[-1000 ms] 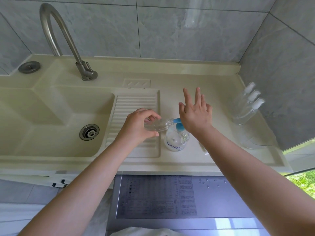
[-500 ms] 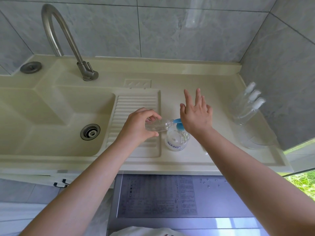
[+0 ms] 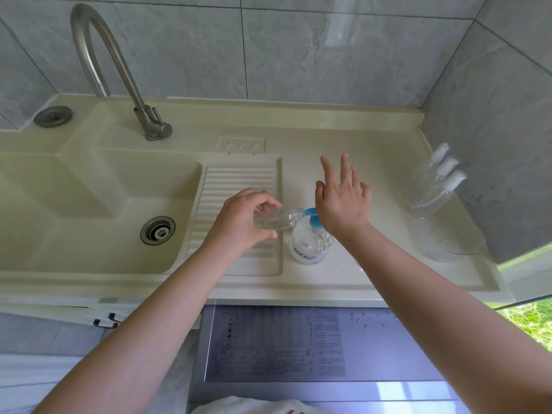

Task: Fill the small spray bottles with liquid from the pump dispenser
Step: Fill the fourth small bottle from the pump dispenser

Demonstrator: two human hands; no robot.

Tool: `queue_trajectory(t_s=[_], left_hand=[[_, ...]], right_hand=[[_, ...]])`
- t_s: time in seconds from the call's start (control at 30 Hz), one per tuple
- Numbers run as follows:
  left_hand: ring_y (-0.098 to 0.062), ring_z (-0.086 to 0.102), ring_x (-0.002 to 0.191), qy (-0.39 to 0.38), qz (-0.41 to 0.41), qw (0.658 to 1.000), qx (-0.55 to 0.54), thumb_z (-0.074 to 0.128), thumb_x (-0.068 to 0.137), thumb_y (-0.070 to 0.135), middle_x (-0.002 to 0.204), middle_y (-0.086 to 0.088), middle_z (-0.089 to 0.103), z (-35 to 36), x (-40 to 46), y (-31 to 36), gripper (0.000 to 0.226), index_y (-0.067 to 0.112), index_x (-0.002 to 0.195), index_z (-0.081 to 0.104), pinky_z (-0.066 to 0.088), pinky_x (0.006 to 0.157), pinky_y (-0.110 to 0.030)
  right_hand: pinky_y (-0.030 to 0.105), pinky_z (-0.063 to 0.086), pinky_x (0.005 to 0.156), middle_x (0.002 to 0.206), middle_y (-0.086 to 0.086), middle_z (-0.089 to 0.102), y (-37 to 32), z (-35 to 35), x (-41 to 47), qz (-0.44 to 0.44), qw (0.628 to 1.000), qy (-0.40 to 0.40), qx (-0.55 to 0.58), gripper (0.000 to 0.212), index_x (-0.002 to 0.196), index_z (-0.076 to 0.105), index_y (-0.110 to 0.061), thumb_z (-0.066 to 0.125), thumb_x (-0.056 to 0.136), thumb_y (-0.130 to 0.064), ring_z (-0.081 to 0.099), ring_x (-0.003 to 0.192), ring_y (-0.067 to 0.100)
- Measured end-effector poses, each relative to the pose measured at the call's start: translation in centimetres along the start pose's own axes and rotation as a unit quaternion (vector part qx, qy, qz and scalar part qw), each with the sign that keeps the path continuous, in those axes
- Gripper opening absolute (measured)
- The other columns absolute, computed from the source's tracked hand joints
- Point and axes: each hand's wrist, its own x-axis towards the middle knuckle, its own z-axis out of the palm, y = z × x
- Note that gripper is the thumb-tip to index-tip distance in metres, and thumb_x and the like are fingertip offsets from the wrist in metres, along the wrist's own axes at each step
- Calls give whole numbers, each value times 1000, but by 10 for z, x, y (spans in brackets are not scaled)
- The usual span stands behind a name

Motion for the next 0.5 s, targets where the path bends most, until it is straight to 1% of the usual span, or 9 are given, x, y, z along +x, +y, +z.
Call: queue_trajectory(t_s=[0.1,0.2,0.33,0.43,0.5], left_hand=[[-9,61,89,-4,-2,1000,4,92,55,10,96,6,63,0,0,0,52,26,100,73,45,80,-11],[-6,59,87,-4,-5,1000,3,92,55,10,95,7,62,1,0,1,52,25,100,73,38,75,-1],[-5,59,85,-3,-8,1000,-3,93,54,10,93,9,61,4,0,4,52,27,99,73,37,74,-1],[4,56,84,-5,-4,1000,-11,92,55,9,90,11,59,7,1,8,51,23,100,73,34,71,2],[3,56,85,-6,-1,1000,-12,92,56,9,91,12,59,8,1,10,51,23,101,73,34,72,2]], right_hand=[[46,14,117,168,11,0,1,-1,0,12,1000,-1,12,55,159,13,-32,28,106,-38,11,153,30],[47,14,118,168,11,0,2,-1,-1,17,999,-14,24,56,159,13,-32,28,105,-40,12,153,30],[47,13,118,168,12,1,-2,2,-2,11,999,-29,38,55,158,13,-33,26,105,-33,14,152,29],[48,14,117,167,12,2,-2,2,-2,10,999,-26,39,55,158,14,-33,26,105,-31,15,152,29],[48,14,117,167,12,2,-1,2,-2,8,999,-22,37,55,158,14,-32,27,105,-31,15,152,30]])
